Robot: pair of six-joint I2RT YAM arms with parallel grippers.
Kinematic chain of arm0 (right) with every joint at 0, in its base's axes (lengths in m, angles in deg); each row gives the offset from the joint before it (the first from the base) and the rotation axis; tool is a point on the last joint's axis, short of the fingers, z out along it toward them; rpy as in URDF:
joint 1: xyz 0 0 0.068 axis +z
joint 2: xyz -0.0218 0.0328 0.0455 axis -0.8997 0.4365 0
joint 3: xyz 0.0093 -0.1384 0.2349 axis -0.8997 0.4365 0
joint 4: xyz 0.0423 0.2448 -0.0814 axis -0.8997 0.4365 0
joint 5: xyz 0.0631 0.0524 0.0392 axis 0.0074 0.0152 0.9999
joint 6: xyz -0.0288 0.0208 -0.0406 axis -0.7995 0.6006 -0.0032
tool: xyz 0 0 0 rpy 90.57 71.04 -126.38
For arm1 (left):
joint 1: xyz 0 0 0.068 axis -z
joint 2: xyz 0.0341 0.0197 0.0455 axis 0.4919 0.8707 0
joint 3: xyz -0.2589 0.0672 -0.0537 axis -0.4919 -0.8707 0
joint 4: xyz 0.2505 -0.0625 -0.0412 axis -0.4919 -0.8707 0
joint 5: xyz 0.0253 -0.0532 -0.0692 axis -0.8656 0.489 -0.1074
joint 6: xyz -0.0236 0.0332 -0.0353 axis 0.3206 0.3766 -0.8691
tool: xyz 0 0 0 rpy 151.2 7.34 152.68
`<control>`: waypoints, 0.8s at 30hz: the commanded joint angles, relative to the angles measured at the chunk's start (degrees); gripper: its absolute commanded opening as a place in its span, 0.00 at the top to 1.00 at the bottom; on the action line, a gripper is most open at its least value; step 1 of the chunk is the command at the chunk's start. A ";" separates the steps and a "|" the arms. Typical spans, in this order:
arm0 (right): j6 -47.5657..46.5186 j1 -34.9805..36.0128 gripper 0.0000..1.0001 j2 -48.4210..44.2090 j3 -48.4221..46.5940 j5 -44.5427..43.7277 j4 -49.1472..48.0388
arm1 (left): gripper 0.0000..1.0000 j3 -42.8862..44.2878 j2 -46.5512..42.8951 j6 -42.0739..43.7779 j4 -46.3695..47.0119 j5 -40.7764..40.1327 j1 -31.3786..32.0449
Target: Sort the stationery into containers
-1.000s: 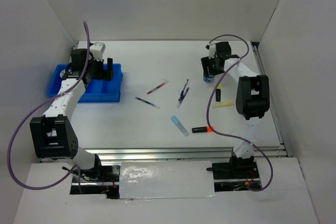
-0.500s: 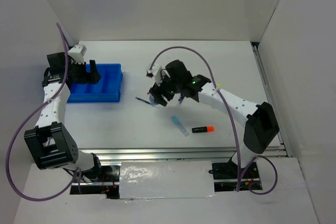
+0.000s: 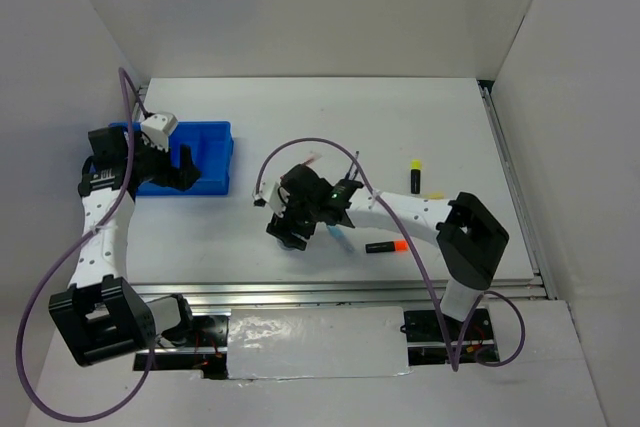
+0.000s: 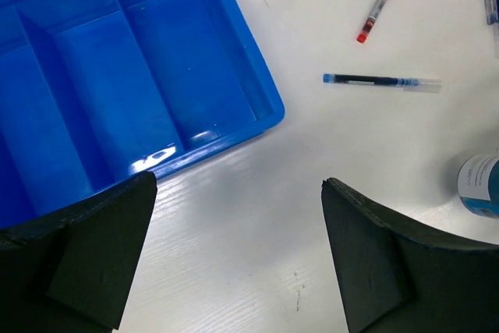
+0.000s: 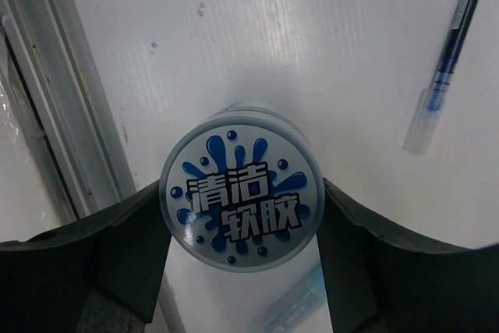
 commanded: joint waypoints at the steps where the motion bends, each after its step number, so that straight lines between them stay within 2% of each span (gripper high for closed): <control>1: 1.39 1.79 0.33 -0.37 0.69 -1.35 -5.45 | 0.01 -1.37 -2.33 2.39 1.33 4.34 -0.42; 5: 2.71 2.85 0.22 -0.63 2.62 -1.79 -6.33 | 0.01 -2.51 -3.29 2.12 2.39 5.13 -0.42; 10: 4.29 3.56 0.19 -0.54 4.21 -1.61 -7.12 | 0.01 -2.25 -2.68 2.04 2.13 5.66 -0.42; 12: 4.73 4.17 0.13 -0.46 5.26 -2.66 -7.91 | 0.01 -2.07 -2.59 2.03 2.04 6.27 -0.41; 13: 4.73 4.52 0.05 -0.72 5.52 -3.10 -8.08 | 0.01 -1.99 -2.68 1.95 1.78 6.62 -0.33; 17: 6.84 4.18 0.00 -6.33 6.14 -4.78 -8.79 | 0.01 -1.63 -3.29 4.75 -0.50 8.21 1.16; 20: 8.86 0.41 0.00 -14.86 3.96 -3.11 -6.08 | 0.01 -2.60 -3.30 6.16 -2.00 7.07 4.76; 23: 11.32 -6.61 0.00 -19.07 -0.18 1.45 -0.98 | 0.01 -3.21 -2.77 6.51 -2.62 6.63 9.24; 24: 12.02 -10.90 0.00 -20.05 -0.88 2.85 0.16 | 0.01 -3.22 -2.59 6.86 -3.23 6.11 12.82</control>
